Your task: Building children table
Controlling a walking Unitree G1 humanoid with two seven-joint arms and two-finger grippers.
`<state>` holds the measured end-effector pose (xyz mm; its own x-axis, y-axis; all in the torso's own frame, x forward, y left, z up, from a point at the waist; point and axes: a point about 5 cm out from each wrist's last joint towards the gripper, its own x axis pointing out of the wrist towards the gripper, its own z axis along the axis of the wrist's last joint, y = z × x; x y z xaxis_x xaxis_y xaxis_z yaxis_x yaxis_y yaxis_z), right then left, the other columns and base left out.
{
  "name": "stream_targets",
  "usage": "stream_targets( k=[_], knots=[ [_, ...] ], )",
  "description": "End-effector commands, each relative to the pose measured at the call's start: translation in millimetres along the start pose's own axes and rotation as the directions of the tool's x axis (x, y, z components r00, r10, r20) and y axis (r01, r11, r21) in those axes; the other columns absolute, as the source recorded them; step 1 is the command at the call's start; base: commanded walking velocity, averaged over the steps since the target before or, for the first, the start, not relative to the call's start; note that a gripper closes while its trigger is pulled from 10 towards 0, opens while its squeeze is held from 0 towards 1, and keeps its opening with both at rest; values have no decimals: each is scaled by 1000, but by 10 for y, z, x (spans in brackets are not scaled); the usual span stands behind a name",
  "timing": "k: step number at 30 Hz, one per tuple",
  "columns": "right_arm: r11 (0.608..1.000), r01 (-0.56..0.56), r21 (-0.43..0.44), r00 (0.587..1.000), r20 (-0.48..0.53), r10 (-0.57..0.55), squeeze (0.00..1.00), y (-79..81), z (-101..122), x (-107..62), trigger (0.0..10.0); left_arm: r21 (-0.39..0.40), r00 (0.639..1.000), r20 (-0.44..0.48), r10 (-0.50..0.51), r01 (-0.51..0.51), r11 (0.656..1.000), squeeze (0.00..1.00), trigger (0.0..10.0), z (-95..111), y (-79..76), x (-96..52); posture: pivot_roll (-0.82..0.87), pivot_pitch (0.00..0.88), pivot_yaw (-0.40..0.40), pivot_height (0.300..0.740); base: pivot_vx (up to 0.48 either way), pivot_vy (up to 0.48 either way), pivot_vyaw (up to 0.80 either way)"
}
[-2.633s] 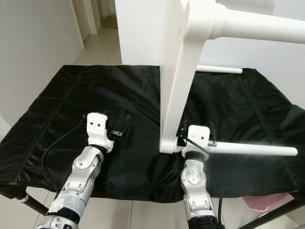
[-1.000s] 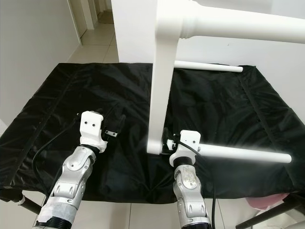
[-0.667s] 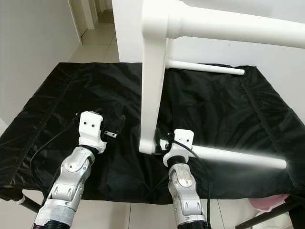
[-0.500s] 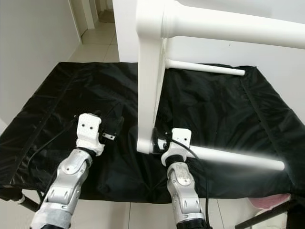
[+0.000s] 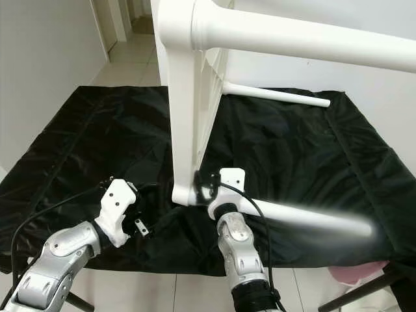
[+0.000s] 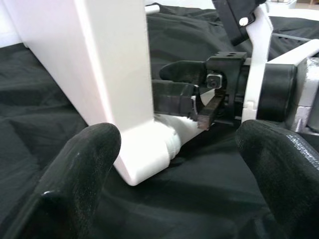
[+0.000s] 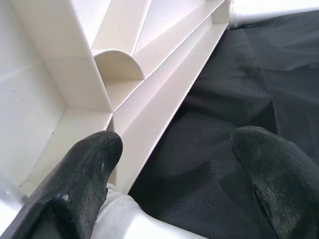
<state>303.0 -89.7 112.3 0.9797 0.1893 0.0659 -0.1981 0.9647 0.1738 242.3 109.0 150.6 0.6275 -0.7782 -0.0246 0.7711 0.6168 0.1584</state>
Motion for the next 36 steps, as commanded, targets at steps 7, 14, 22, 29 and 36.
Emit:
stream_targets(
  k=[7,14,22,29,36],
  knots=[
    [995,-98,13,995,-19,99,0,253,-79,101,10000,-64,998,-23,53,-54,996,0,10000,55,39,81,-11,19,35,740,0,0,0],
    [992,-122,19,992,-6,122,0,302,-82,149,10000,-78,990,-51,131,-134,988,0,10000,103,119,105,-7,21,29,740,0,0,0],
    [991,-133,20,991,-4,133,0,302,-92,194,10000,-41,985,-39,168,-170,985,0,10000,247,179,106,-6,22,27,740,0,0,0],
    [987,-156,25,988,1,156,0,369,-82,250,10000,-47,986,-64,156,-159,986,0,10000,281,136,121,-3,21,29,740,0,0,0],
    [984,-176,24,984,27,175,0,405,-32,254,10000,-40,974,-91,206,-211,977,0,10000,309,143,129,5,37,19,740,0,0,0]
  ],
)
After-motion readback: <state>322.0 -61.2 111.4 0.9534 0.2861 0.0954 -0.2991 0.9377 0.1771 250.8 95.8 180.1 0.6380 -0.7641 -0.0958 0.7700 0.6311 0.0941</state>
